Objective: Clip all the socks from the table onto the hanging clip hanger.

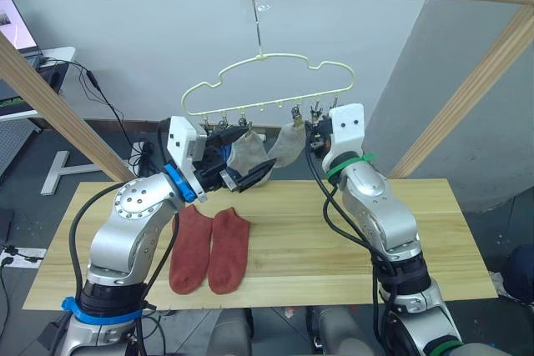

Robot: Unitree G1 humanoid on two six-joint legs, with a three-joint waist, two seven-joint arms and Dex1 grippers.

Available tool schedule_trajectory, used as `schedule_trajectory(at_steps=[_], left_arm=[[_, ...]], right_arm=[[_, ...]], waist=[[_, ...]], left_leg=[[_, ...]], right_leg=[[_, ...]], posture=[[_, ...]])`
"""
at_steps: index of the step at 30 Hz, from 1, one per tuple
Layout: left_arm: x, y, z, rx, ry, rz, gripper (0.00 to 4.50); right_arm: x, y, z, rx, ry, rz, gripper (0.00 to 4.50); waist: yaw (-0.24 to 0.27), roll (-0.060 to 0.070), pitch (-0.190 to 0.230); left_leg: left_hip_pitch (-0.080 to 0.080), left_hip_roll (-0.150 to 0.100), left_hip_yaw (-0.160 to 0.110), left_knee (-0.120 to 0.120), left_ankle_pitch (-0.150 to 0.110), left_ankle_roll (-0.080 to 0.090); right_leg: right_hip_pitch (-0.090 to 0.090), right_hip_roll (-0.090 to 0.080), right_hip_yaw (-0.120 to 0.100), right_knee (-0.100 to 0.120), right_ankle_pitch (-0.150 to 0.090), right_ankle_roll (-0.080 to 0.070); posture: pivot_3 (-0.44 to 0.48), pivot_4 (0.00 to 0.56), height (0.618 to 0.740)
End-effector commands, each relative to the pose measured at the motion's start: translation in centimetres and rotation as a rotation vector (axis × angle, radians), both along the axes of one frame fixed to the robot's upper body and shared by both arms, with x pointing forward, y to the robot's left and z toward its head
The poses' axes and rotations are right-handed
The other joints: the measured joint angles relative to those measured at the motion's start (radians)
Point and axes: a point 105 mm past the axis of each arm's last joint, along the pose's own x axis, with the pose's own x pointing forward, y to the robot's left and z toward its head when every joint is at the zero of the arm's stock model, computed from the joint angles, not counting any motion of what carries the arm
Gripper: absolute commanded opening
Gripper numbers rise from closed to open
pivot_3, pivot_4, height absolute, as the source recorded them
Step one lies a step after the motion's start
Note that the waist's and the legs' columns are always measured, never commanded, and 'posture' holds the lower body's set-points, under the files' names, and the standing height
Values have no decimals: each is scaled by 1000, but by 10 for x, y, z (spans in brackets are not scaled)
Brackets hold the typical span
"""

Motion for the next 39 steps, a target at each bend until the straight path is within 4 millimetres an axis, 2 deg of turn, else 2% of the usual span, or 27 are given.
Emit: schedule_trajectory(at_steps=[1,19,39], left_arm=[[-7,-1,16,-4,-67,-14,4500],[-8,-3,24,-28,-70,-33,4500],[-12,-10,29,-46,-86,-61,4500]], right_arm=[[1,-1,16,24,-58,-19,2031],[6,14,26,53,-75,22,2031],[7,18,30,78,-84,37,2031]], waist=[[0,0,0],[0,0,0],[1,0,0]], left_leg=[[0,0,0,0,0,0],[0,0,0,0,0,0],[0,0,0,0,0,0]], right_leg=[[0,0,0,0,0,0],[0,0,0,1,0,0],[0,0,0,1,0,0]], posture=[[-79,198,740],[-78,200,740],[-69,203,740]])
